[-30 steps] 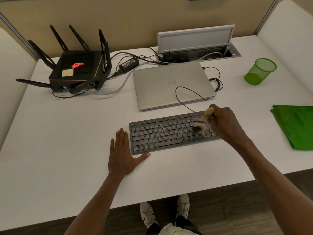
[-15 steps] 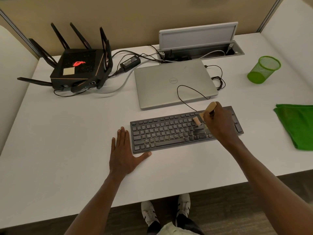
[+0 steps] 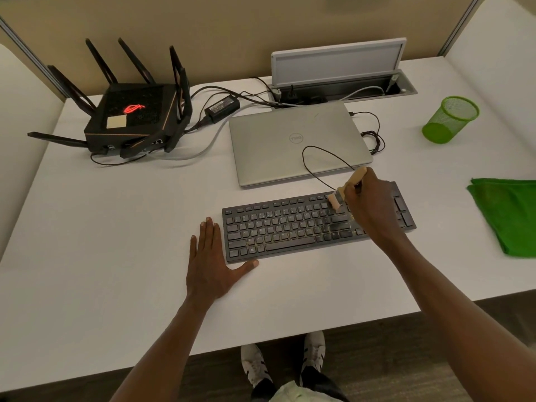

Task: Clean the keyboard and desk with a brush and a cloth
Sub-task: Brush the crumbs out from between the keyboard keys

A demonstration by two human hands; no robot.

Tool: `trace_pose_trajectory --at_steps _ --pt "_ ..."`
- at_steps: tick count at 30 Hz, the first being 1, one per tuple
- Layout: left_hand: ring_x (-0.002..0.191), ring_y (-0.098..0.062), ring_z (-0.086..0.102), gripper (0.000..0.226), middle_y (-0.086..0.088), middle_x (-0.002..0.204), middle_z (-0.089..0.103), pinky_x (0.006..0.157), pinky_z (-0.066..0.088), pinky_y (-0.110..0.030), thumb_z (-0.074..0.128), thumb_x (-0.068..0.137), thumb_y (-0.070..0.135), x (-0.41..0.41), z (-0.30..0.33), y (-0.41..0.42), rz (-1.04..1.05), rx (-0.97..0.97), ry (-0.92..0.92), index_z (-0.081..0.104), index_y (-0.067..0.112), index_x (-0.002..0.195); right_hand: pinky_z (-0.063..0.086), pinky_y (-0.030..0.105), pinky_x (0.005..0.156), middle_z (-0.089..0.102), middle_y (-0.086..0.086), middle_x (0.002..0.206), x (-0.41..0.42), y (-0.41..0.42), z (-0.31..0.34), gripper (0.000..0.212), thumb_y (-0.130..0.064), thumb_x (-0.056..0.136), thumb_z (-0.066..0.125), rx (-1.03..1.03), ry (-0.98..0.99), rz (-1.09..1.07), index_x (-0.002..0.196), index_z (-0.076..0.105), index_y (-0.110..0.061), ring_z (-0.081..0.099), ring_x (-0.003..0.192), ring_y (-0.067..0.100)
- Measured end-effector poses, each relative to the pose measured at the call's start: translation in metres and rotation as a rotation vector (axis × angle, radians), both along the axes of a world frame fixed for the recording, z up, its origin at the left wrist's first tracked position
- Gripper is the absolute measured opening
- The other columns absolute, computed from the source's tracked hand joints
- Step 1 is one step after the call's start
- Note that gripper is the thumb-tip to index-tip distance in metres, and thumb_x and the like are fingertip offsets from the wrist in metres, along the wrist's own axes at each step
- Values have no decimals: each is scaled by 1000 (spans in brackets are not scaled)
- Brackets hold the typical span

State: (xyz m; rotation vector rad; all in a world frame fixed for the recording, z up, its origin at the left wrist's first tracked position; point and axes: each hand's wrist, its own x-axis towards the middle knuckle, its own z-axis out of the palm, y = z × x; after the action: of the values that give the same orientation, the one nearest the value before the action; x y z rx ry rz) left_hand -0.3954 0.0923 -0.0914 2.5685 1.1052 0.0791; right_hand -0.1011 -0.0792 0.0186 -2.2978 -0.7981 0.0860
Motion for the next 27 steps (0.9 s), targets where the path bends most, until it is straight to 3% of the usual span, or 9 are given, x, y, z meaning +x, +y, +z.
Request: trace_pose_trajectory --at_steps 5,11,15,18,21,24,27 --pt "157 -16 -12 136 -5 171 -9 128 -2 -42 34 70 102 0 0 -1 1 -1 0 6 7 163 37 26 43 60 6 65 2 -1 -1 10 -11 92 51 -103 -1 27 86 51 -4 55 52 14" --pt "157 -16 -11 136 -5 171 -8 128 -1 -42 33 69 102 0 2 -1 -2 -3 -8 7 7 163 34 10 41 52 -7 59 -5 5 11 14 -16 101 45 -82 -25 62 90 49 -8 47 48 1" --pt "157 -16 -11 137 -6 171 -8 128 -1 -42 32 68 102 0 2 -1 -6 -8 -6 7 7 163 25 15 42 55 0 69 -3 -1 16 9 -11 98 52 -246 -98 198 100 51 -3 45 50 5" --pt "157 -17 -10 138 -6 171 -8 128 -1 -42 28 67 104 -1 0 0 -5 1 0 7 7 163 33 19 44 62 3 72 3 -4 18 3 -5 95 54 -182 -151 351 97 54 -7 50 52 10" --pt "157 -17 -10 138 -6 171 -8 128 1 -44 27 67 104 0 0 0 -6 -1 -5 7 7 163 43 30 47 62 0 67 5 -5 11 18 1 93 55 -127 -137 489 88 52 -15 56 54 15" --pt "157 -17 -11 138 -6 170 -9 128 0 -43 26 67 105 0 0 0 -7 -8 6 6 7 163 33 20 48 51 -13 62 8 -9 8 28 5 91 56 -170 -142 496 85 48 -21 50 54 1" --pt "157 -17 -11 138 -6 171 -8 128 0 -43 27 67 104 0 1 0 -8 -4 6 6 7 163 27 15 48 49 -11 62 16 -19 11 30 10 87 58 -226 -190 455 84 49 -19 44 51 0"
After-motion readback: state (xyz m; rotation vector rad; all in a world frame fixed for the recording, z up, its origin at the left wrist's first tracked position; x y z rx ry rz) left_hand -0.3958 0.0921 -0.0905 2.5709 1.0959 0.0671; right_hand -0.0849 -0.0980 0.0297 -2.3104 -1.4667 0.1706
